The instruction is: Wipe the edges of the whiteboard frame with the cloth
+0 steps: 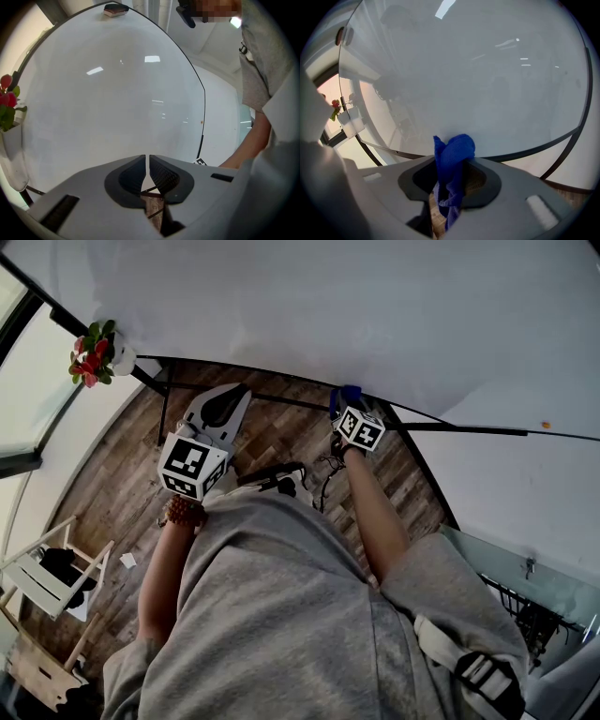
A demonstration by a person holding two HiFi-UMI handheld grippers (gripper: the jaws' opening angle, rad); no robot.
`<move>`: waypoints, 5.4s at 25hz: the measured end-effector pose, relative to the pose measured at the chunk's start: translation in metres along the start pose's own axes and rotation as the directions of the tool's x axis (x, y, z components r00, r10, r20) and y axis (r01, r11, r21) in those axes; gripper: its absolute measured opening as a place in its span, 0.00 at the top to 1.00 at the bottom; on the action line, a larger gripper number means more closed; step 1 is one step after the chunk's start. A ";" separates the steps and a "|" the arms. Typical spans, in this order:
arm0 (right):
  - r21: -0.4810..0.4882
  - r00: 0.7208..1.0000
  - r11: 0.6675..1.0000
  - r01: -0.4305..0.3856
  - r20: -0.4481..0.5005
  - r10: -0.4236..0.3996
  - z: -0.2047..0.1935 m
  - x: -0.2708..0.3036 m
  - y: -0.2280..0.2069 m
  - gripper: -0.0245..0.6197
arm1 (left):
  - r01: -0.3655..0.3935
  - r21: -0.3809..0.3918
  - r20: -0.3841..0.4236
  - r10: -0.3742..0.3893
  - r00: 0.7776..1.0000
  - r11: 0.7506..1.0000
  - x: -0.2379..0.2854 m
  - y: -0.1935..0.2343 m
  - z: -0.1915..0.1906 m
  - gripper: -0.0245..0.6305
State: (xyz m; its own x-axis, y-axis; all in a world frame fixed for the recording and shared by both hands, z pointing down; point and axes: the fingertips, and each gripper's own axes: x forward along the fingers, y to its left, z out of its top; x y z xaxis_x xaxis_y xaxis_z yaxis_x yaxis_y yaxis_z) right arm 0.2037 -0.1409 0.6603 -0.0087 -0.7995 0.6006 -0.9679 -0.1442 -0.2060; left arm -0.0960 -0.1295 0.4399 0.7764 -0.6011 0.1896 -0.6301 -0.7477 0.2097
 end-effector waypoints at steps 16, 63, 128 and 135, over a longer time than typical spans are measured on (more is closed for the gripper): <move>0.032 0.999 0.999 -0.044 0.023 0.043 0.000 0.008 0.039 0.76 | 0.013 0.002 0.020 -0.013 1.000 1.000 -0.006 0.010 0.003 0.91; 0.053 0.978 0.977 -0.205 -0.022 0.206 -0.009 0.031 0.149 0.76 | -0.013 0.027 0.037 0.012 0.999 1.000 -0.040 0.033 -0.004 0.91; 0.161 0.936 0.933 -0.323 -0.088 0.340 -0.019 0.057 0.256 0.77 | -0.149 0.017 0.049 0.148 0.988 0.989 -0.095 0.072 -0.001 0.91; 0.167 0.923 0.919 -0.356 -0.089 0.374 -0.018 0.059 0.260 0.77 | -0.204 -0.009 0.075 0.204 0.976 0.979 -0.103 0.083 0.001 0.91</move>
State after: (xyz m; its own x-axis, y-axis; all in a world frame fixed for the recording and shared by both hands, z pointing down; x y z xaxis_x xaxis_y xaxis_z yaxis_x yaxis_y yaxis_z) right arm -0.0531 -0.2150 0.6561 -0.3923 -0.7401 0.5462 -0.8449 0.0552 -0.5321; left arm -0.2285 -0.1297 0.4368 0.6304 -0.7604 0.1559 -0.7753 -0.6068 0.1752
